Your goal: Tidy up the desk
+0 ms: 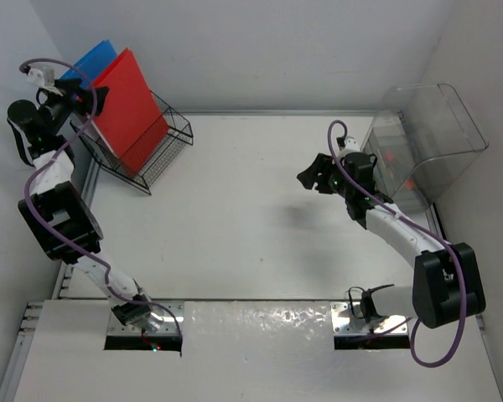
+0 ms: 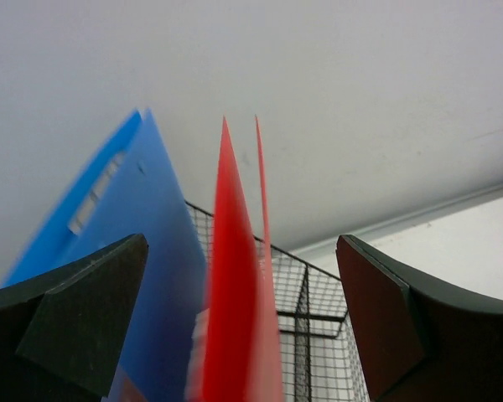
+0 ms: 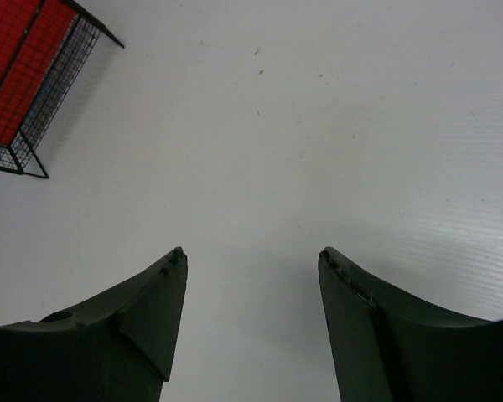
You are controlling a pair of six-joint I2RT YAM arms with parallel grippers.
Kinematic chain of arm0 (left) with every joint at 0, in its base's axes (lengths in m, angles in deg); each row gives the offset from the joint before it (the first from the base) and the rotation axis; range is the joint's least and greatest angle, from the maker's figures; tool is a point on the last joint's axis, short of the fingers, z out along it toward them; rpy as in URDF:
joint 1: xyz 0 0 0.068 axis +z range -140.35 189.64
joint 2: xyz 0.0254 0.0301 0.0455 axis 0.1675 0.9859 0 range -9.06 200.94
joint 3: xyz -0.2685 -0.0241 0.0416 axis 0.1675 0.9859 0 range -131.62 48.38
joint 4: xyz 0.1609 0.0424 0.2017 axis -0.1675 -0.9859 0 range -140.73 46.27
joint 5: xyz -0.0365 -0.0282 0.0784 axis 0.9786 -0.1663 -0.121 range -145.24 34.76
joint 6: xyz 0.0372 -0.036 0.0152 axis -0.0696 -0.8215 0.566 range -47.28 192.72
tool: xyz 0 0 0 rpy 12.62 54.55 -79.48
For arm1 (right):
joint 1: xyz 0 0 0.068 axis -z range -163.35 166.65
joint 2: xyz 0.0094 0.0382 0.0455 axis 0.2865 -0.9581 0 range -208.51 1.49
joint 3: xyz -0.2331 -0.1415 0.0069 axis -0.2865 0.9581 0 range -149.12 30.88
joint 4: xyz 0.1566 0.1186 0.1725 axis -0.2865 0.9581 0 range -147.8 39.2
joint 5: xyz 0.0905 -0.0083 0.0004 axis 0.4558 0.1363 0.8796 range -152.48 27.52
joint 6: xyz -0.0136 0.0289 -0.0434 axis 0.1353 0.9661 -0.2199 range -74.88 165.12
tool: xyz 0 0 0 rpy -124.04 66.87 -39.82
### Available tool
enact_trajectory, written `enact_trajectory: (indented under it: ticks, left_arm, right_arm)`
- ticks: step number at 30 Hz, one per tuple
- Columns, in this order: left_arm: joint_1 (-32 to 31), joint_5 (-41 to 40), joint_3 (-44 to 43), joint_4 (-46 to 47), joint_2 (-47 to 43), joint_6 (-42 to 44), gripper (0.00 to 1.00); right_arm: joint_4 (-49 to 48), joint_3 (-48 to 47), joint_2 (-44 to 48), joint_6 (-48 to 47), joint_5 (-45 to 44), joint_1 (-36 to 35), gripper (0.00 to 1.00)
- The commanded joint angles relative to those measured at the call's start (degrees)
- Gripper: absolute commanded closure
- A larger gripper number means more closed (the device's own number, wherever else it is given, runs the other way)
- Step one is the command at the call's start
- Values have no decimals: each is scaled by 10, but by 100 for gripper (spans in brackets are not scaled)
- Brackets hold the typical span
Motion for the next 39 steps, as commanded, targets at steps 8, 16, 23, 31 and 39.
enact_trajectory:
  ticks: [8, 16, 23, 31, 39]
  left_arm:
    - [3, -66, -40, -162, -88, 148, 9]
    - [3, -73, -66, -174, -113, 127, 9]
    - [-36, -2, -139, -449, -139, 103, 16]
    - [-308, -206, 15, -715, -259, 476, 15]
    - [-464, -377, 244, -632, -273, 482, 17]
  right_arm:
    - [2, -20, 23, -32, -11, -2, 37]
    - [16, -20, 31, -43, -11, -2, 37]
    - [100, -33, 28, -98, -58, -2, 35]
    - [160, -16, 38, -139, -140, -2, 18]
    - [166, 39, 74, -155, -171, -2, 15]
